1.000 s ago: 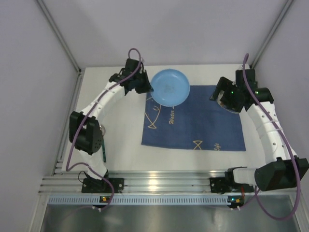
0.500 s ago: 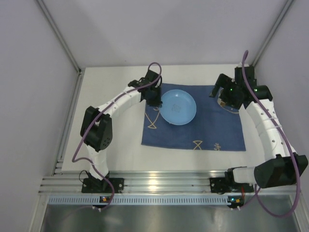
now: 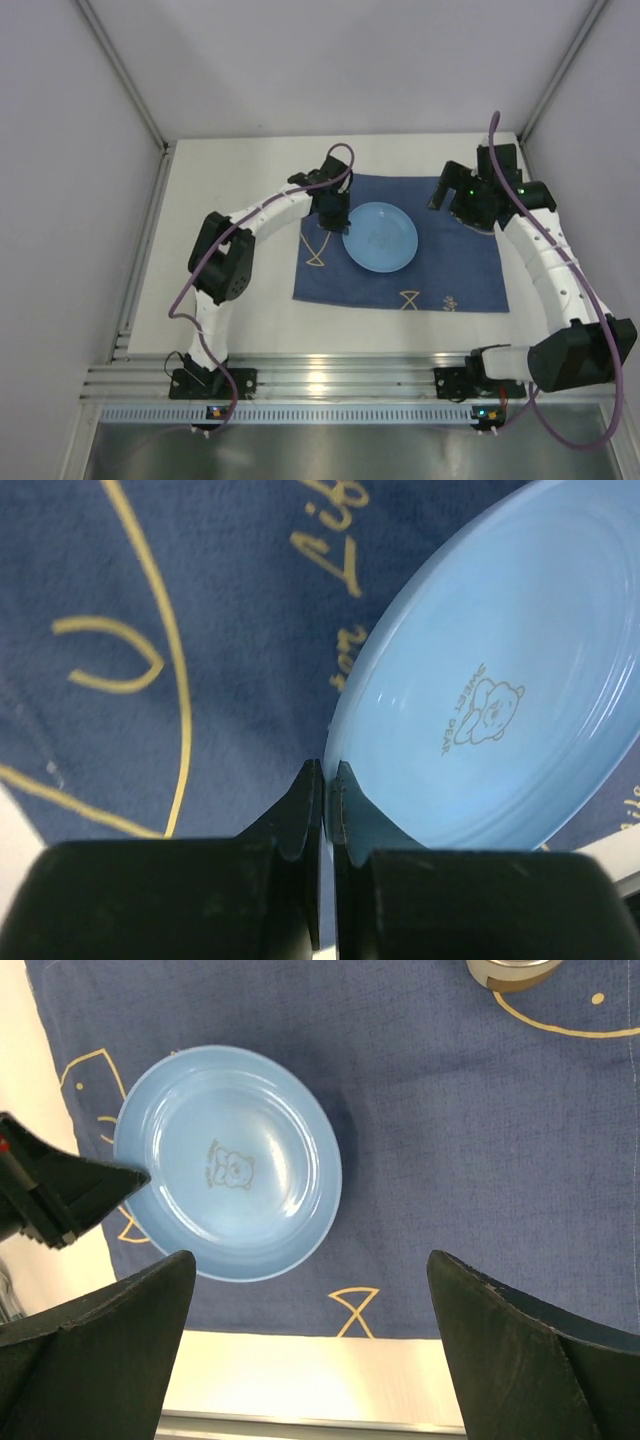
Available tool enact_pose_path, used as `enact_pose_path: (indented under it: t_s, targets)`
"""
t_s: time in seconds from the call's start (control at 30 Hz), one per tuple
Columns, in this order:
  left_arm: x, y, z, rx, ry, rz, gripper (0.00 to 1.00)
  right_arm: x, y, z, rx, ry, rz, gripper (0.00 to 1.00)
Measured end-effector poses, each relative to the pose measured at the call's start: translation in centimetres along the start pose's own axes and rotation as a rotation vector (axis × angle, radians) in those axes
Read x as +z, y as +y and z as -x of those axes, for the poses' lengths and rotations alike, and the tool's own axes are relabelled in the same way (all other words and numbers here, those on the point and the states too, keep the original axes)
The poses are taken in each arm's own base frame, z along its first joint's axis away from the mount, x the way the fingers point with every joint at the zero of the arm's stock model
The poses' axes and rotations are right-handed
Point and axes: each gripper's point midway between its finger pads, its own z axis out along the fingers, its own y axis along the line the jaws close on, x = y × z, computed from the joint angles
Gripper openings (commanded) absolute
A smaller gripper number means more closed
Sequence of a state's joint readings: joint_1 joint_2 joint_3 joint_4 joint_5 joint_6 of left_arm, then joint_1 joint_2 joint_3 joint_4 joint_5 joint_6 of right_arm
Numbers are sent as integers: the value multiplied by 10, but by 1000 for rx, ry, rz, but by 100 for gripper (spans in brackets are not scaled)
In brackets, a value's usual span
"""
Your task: Set the dinner table for one person
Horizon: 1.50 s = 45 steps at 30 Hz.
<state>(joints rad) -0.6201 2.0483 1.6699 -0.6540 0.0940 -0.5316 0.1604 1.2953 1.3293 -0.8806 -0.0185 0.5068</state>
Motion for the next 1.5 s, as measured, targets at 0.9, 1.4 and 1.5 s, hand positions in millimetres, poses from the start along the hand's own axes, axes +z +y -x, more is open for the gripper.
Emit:
enact_pose_path:
  t_s: [0.9,1.4,1.5]
  targets:
    - [-152,307,-60,-602,-112,567,74,37,6,-17,-28,128,27,100]
    - [-139,307,-131,-618,189,608,61,41,11,-23,-40,153,41,100]
    - [-136,306,-136,-611,212,594,56,41,10,-22,-41,152,37,100]
